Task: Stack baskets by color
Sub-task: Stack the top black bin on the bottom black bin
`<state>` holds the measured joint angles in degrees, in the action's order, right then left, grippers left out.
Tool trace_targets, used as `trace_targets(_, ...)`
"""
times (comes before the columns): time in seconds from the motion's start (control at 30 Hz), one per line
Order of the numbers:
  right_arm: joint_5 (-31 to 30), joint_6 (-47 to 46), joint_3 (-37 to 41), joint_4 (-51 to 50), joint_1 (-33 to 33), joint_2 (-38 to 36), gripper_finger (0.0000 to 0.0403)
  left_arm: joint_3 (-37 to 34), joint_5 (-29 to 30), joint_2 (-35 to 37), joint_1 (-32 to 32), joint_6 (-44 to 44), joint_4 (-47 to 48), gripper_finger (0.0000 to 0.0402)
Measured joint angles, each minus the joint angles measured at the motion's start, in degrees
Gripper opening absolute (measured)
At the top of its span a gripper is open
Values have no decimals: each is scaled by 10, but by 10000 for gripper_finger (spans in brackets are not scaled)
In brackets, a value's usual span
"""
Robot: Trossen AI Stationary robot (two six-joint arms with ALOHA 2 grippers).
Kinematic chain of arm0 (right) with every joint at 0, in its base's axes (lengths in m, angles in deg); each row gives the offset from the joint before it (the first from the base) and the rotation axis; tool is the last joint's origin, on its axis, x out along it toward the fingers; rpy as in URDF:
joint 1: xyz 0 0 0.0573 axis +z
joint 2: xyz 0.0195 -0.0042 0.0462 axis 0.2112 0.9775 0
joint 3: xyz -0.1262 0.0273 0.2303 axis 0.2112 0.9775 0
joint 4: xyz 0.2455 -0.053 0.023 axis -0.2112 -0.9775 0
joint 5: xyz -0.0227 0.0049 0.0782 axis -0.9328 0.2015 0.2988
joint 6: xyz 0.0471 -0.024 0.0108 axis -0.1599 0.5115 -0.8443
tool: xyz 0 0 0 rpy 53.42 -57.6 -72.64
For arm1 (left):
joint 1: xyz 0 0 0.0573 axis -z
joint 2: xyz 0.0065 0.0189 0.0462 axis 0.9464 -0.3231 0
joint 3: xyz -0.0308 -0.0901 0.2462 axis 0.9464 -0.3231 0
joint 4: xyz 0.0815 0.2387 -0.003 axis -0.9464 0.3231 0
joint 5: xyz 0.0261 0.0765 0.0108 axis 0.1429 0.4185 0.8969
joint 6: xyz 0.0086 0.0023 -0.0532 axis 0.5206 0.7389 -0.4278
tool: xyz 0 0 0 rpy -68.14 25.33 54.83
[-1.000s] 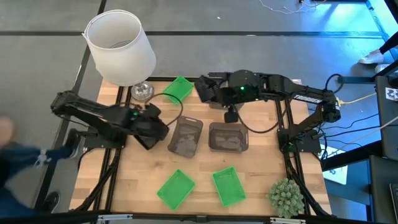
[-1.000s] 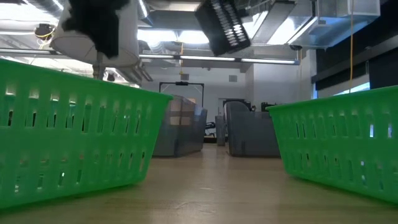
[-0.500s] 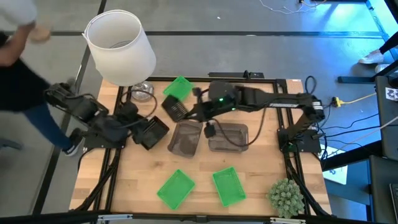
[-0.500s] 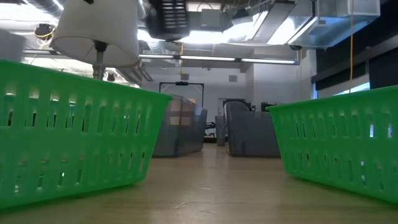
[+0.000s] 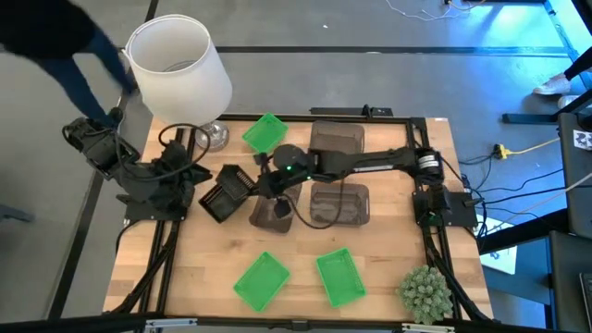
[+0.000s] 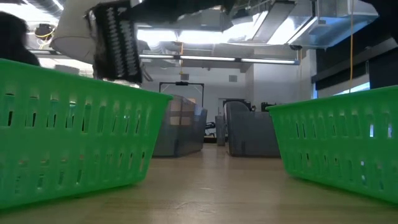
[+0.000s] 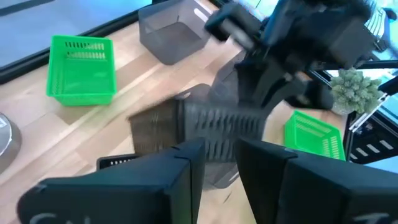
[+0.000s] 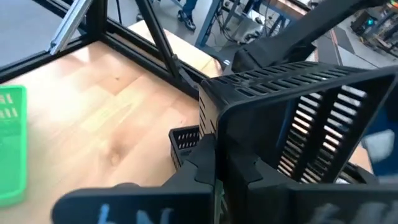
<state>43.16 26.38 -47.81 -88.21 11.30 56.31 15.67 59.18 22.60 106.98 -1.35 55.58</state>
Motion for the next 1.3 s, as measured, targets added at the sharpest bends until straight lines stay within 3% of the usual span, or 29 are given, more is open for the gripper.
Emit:
trace_targets(0.37,11,1,0,39,-3,60,4,0,-4,-2,0,9,15,82)
trace_targets(0.8,-90,2,0,21,-5,71,4,0,-4,-2,0,22,16,82)
trace_targets(0.93,-84,13,-19,-3,-4,71,4,0,-4,-2,0,27,16,82)
trace_targets(1.17,-78,92,-128,-73,4,70,4,0,-4,-2,0,26,16,82)
trace_targets(1.3,-26,103,-132,-61,0,68,4,0,-4,-2,0,26,16,82)
